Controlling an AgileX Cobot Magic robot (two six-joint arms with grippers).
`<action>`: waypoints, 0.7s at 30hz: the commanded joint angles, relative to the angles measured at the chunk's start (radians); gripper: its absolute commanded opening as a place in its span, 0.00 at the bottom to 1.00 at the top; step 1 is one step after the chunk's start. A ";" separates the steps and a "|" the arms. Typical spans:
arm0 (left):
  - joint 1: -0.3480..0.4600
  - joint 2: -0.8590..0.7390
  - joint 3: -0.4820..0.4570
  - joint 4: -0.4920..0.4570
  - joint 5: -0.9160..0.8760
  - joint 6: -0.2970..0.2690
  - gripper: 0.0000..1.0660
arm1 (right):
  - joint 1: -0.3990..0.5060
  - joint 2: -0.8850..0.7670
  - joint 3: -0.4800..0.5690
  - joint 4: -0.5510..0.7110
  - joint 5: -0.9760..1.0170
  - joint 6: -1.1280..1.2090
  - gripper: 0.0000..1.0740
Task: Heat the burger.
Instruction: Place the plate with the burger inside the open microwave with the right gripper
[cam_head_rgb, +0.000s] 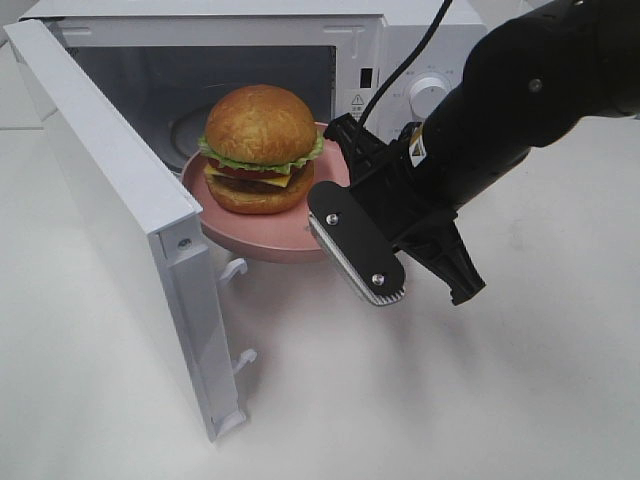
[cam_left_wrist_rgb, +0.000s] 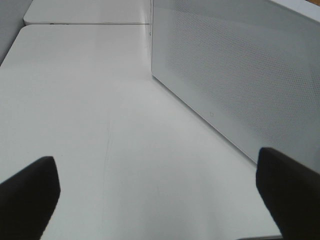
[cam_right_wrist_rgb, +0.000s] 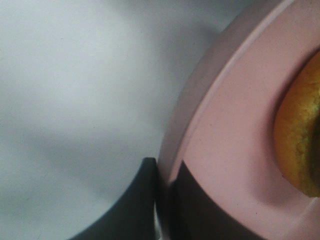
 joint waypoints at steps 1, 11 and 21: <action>0.004 -0.006 0.000 -0.007 -0.003 -0.004 0.94 | 0.001 0.010 -0.050 0.025 -0.028 -0.002 0.00; 0.004 -0.006 0.000 -0.007 -0.003 -0.004 0.94 | -0.005 0.090 -0.182 0.039 0.047 -0.012 0.00; 0.004 -0.006 0.000 -0.007 -0.003 -0.004 0.94 | -0.005 0.184 -0.305 0.036 0.107 0.003 0.00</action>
